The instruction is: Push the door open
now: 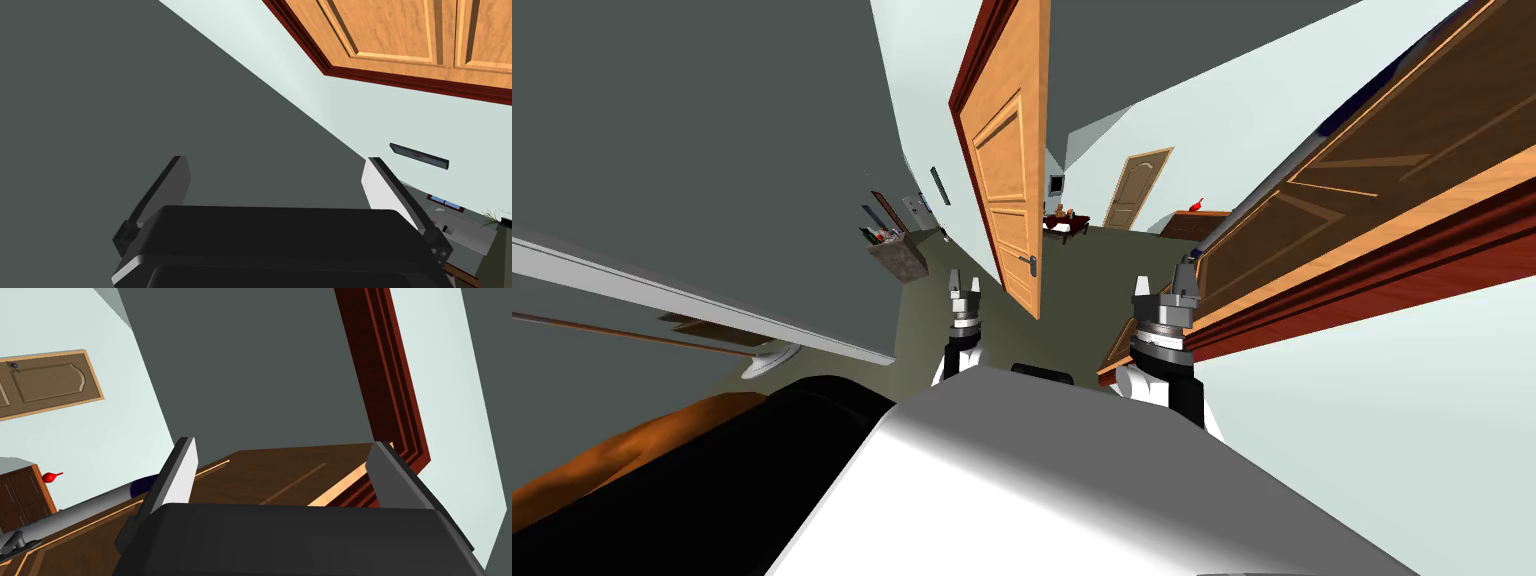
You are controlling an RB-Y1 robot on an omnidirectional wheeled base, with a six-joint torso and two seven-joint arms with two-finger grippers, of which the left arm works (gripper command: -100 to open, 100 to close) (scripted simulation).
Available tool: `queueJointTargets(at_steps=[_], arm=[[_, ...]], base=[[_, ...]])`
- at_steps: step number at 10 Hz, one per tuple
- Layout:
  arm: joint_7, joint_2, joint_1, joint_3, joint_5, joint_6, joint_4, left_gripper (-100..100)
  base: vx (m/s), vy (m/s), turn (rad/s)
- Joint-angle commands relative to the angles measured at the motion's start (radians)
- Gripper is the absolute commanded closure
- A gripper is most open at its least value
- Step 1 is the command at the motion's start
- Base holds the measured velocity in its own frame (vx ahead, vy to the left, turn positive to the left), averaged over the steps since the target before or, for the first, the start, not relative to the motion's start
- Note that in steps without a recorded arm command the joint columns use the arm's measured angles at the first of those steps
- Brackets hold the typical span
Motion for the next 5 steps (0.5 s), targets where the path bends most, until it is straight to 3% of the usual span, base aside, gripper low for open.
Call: queueJointTargets(at_steps=[1,5], arm=[[0.006,0.009,-0.020,-0.011,-0.002,0.011,0.035,-100],[0.020,0.025,-0.065,-0.035,-0.008,0.036,0.113,-100]], base=[[0.157,0.110,-0.068],[0.071,0.102,-0.094]])
